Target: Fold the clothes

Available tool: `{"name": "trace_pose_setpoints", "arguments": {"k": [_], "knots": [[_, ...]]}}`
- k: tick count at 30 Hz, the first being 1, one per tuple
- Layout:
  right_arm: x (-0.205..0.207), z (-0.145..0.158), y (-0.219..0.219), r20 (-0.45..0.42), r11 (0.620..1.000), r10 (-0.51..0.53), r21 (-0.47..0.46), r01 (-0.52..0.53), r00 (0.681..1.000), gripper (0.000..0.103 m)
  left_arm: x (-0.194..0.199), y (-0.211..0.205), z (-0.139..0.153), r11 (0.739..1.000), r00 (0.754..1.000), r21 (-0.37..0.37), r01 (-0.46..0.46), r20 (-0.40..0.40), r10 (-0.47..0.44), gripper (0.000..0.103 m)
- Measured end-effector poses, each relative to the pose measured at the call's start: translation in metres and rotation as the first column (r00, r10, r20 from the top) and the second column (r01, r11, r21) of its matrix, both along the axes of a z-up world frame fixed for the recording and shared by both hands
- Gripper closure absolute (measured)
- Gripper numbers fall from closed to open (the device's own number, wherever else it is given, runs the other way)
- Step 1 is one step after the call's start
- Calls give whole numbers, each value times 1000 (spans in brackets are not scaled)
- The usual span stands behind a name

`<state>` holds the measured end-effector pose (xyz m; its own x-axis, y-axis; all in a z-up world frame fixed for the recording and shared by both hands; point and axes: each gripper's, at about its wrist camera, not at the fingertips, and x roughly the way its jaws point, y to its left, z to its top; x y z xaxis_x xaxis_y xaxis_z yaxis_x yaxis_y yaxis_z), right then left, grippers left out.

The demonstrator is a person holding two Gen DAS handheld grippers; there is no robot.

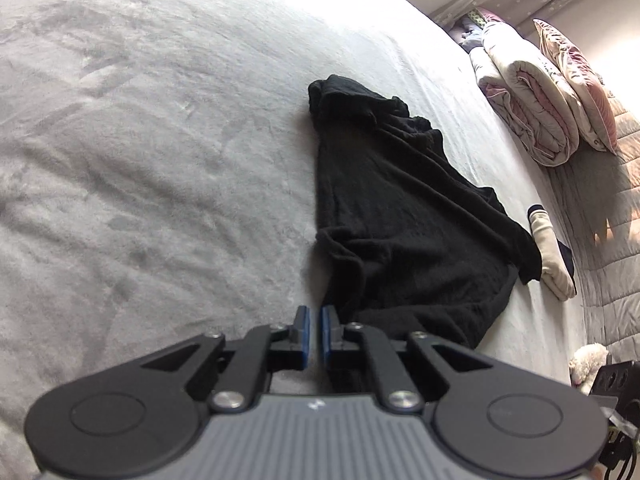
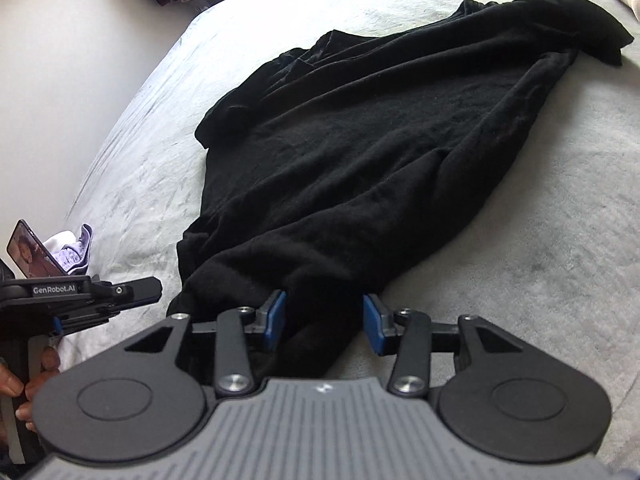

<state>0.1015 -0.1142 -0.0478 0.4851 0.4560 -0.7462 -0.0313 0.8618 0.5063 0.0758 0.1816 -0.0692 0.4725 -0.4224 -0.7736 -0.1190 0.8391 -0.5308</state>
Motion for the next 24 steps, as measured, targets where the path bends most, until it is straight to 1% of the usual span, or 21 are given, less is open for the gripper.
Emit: {"name": "trace_pose_setpoints", "arguments": {"k": [1,2,3,4,5,8,12,15,16,17,18,20,24], "knots": [[-2,1,-2,-1,1000,-2,7,2,1000,57,-2,0,-1,1000,1000,-12,7,-5,-7,90],[-5,1,-5,-2,1000,-4,14,4,1000,57,-4,0,-1,999,1000,-29,18,-10,-18,81],[-7,3,-7,-3,1000,-6,19,6,1000,57,-7,-1,-1,999,1000,-45,28,-14,-28,75],[-9,4,-9,-2,1000,-8,22,8,1000,57,-10,-4,-1,998,999,-56,38,-19,-39,67],[-12,5,-10,0,1000,-9,24,9,1000,57,-13,-7,-2,997,998,-61,50,-26,-51,65],[-18,10,-15,7,1000,-12,29,12,1000,57,-24,-15,-4,993,995,-75,87,-47,-91,63],[-21,12,-16,11,999,-12,30,11,1000,57,-40,-31,-8,985,984,-84,154,-72,-160,63],[-24,12,-15,5,1000,-4,23,4,1000,57,-50,-44,-12,975,975,-92,200,-77,-207,67],[-25,12,-15,4,1000,-2,21,2,1000,57,-52,-47,-12,973,974,-91,211,-68,-218,87],[-25,11,-14,3,1000,0,18,0,1000,57,-54,-50,-11,971,972,-90,223,-59,-228,98],[-26,11,-14,2,1000,2,16,-2,1000,57,-56,-53,-11,968,970,-89,234,-50,-239,99],[-27,11,-14,0,1000,3,11,-3,1000,57,-58,-55,-5,964,969,-104,245,-11,-247,100],[-29,13,-16,3,1000,-3,0,3,1000,57,-56,-45,21,964,973,-143,224,90,-212,100]]}}
